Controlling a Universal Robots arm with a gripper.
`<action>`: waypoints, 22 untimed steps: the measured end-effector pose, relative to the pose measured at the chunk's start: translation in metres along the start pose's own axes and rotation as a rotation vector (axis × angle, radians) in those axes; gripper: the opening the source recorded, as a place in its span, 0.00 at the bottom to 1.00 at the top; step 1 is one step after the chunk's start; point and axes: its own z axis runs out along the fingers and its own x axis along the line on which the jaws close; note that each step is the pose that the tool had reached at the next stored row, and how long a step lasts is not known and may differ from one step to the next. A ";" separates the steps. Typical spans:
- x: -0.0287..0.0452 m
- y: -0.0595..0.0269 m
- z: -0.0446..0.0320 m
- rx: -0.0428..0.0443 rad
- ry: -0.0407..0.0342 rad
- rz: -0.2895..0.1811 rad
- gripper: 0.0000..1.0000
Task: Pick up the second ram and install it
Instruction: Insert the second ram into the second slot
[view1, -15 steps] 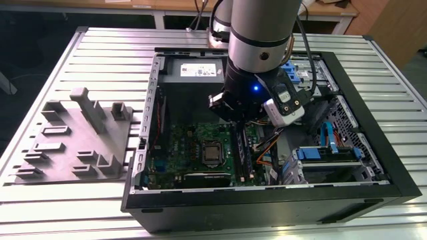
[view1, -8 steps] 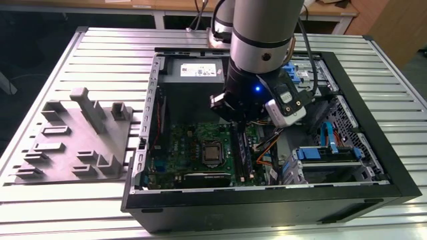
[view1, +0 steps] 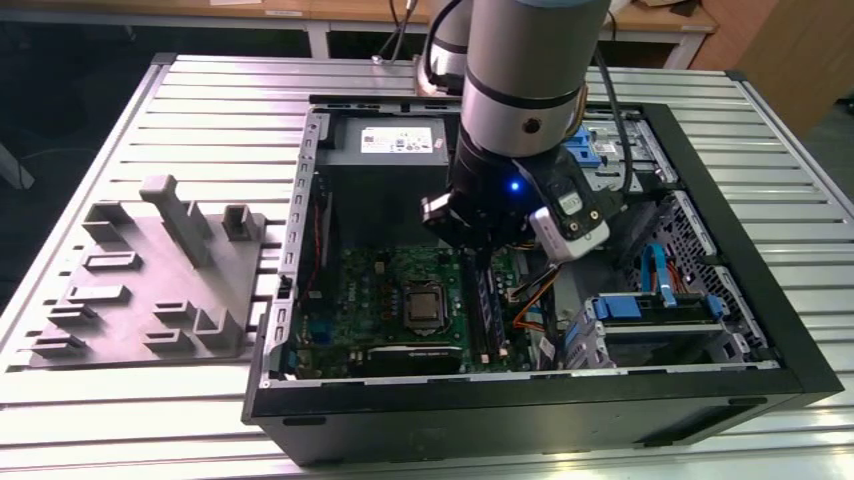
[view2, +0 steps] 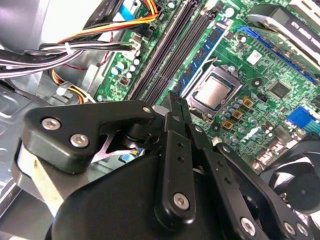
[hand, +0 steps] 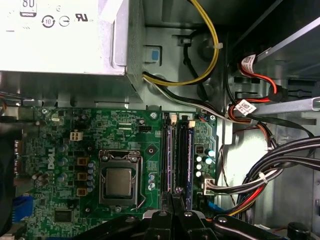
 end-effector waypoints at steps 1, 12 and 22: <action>0.0000 0.0000 0.0004 -0.0001 0.0001 0.000 0.11; 0.0000 -0.0004 0.0088 -0.0079 -0.0001 0.000 0.11; -0.0001 -0.0012 0.0114 -0.0196 -0.0005 0.002 0.11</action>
